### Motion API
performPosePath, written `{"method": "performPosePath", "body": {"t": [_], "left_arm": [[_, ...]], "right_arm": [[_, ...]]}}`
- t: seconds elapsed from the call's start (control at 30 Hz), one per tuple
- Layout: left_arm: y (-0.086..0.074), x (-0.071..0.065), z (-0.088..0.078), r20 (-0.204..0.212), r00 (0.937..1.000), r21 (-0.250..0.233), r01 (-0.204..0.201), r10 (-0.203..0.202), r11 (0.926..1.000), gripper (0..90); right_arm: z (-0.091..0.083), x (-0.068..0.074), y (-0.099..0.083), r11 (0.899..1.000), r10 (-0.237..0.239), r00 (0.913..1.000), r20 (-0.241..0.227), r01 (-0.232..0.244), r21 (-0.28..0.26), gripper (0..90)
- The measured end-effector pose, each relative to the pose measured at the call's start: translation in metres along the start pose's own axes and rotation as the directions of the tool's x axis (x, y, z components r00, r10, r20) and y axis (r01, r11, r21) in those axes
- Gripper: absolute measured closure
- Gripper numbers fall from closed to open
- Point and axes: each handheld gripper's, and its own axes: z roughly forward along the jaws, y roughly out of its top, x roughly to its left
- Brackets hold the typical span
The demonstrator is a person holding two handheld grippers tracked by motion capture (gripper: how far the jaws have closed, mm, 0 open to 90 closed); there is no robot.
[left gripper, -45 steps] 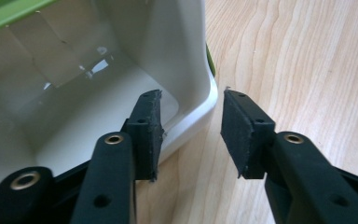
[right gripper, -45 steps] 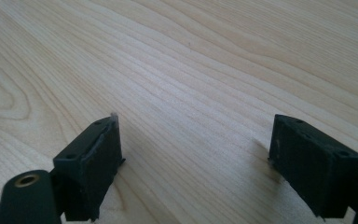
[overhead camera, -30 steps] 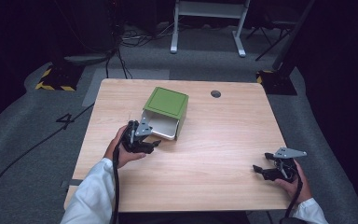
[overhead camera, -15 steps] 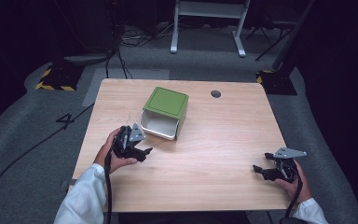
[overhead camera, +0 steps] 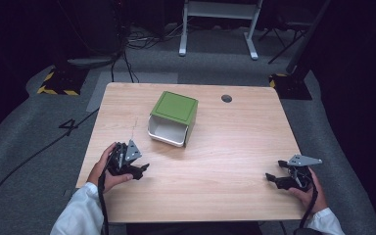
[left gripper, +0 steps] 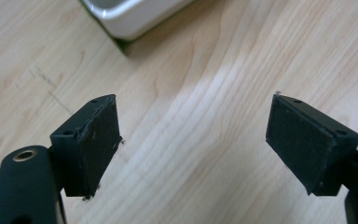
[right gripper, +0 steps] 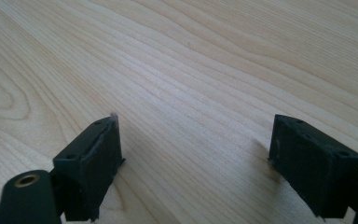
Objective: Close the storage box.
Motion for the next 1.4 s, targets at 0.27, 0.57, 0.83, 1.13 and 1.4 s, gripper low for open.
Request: {"method": "performPosePath", "body": {"t": [0.27,0.57,0.83,1.13,1.4], "left_arm": [[-0.026,0.001,-0.008,0.004,0.999,0.033,0.044,-0.044,0.9985,17.6],[-0.053,0.002,-0.009,0.014,0.9918,0.02,0.127,-0.127,0.9917,20.0],[-0.077,0.005,-0.009,0.044,0.973,-0.017,0.227,-0.226,0.9737,21.3],[-0.085,0.008,-0.01,0.048,0.9523,-0.027,0.303,-0.302,0.9526,19.8],[-0.085,0.007,-0.01,0.046,0.9514,-0.027,0.306,-0.304,0.9517,19.8]], "right_arm": [[0.0,0.0,0.0,1.0,0.0,1.0,0.0,0.0,0.0,16.9],[0.0,0.0,0.0,1.0,0.0,1.0,0.0,0.0,0.0,16.8],[0.0,0.0,0.0,1.0,0.0,1.0,0.001,0.0,0.0,16.9],[0.0,0.0,0.0,1.0,0.0,1.0,0.0,0.0,0.0,16.9],[0.0,0.0,0.0,1.0,0.0,1.0,0.001,0.0,0.0,16.9]]}}
